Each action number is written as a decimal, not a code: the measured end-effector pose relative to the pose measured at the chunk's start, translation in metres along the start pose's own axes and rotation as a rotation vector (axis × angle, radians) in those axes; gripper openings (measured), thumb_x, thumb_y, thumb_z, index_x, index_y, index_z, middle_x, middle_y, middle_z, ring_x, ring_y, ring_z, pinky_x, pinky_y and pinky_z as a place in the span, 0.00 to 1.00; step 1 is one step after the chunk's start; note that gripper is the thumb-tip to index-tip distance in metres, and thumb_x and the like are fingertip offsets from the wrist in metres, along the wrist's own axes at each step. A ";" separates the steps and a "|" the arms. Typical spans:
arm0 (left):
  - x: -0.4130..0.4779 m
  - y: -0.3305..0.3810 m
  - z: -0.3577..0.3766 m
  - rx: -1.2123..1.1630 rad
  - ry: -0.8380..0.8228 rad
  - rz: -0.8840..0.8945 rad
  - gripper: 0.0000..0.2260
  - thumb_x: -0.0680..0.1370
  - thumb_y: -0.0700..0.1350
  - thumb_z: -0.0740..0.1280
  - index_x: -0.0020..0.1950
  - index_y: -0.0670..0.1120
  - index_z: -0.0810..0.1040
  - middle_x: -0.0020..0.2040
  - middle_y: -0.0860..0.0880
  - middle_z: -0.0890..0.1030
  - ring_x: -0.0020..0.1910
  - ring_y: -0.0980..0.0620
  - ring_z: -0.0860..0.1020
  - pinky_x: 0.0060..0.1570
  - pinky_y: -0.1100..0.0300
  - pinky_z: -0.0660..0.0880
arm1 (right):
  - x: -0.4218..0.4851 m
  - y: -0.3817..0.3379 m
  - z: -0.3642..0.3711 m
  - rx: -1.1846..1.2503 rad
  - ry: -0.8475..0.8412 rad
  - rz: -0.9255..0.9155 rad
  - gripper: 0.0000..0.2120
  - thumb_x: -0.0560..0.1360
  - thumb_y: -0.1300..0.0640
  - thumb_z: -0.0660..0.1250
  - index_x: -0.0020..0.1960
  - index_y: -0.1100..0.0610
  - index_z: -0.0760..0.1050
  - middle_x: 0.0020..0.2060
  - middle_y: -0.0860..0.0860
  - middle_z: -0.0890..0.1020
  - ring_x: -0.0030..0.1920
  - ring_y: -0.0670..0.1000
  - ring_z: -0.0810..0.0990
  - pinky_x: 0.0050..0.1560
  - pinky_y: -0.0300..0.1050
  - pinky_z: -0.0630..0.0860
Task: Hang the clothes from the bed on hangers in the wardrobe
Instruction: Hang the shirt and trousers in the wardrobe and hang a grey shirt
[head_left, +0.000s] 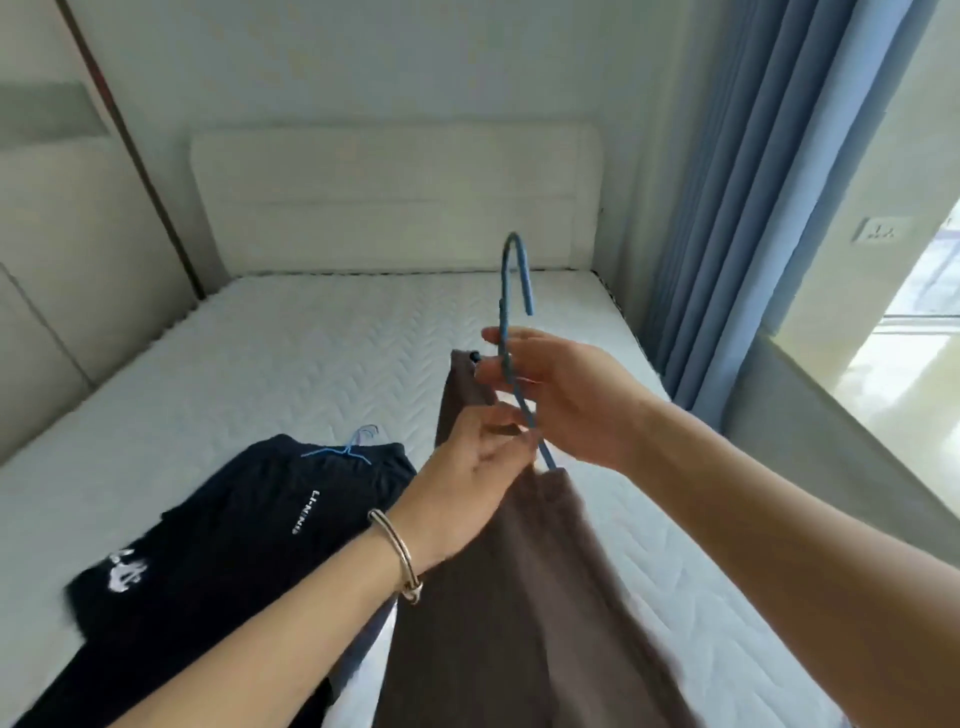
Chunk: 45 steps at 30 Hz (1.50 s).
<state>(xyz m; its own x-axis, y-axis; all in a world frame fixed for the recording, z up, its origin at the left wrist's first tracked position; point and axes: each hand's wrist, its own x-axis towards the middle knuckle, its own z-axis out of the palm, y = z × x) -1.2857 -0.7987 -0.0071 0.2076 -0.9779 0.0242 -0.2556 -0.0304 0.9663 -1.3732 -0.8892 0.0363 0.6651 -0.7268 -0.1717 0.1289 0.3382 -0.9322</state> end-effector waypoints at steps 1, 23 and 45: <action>-0.013 0.024 -0.013 -0.028 0.001 -0.044 0.08 0.76 0.52 0.62 0.53 0.51 0.73 0.55 0.47 0.82 0.52 0.52 0.82 0.56 0.61 0.77 | -0.005 -0.015 0.018 -0.065 -0.042 -0.025 0.11 0.79 0.62 0.57 0.52 0.52 0.76 0.44 0.52 0.81 0.55 0.49 0.77 0.48 0.43 0.73; -0.405 0.201 -0.345 0.578 1.068 -0.043 0.12 0.79 0.37 0.59 0.35 0.46 0.72 0.33 0.48 0.75 0.18 0.64 0.74 0.25 0.73 0.73 | -0.144 -0.077 0.458 -0.907 -0.470 -1.097 0.17 0.77 0.64 0.57 0.60 0.53 0.78 0.49 0.50 0.79 0.44 0.49 0.77 0.37 0.29 0.67; -0.718 0.113 -0.628 1.027 1.455 -0.336 0.12 0.77 0.52 0.60 0.49 0.48 0.80 0.37 0.56 0.77 0.46 0.45 0.77 0.36 0.63 0.69 | -0.147 0.129 0.849 -0.659 -1.095 -0.886 0.06 0.73 0.58 0.68 0.38 0.51 0.75 0.33 0.46 0.76 0.31 0.38 0.72 0.34 0.25 0.69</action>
<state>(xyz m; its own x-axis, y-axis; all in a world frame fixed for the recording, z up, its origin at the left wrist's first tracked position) -0.8708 0.0295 0.2454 0.7937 0.0211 0.6079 -0.3341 -0.8200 0.4647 -0.8295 -0.2309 0.2118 0.7850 0.3298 0.5243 0.6180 -0.4743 -0.6270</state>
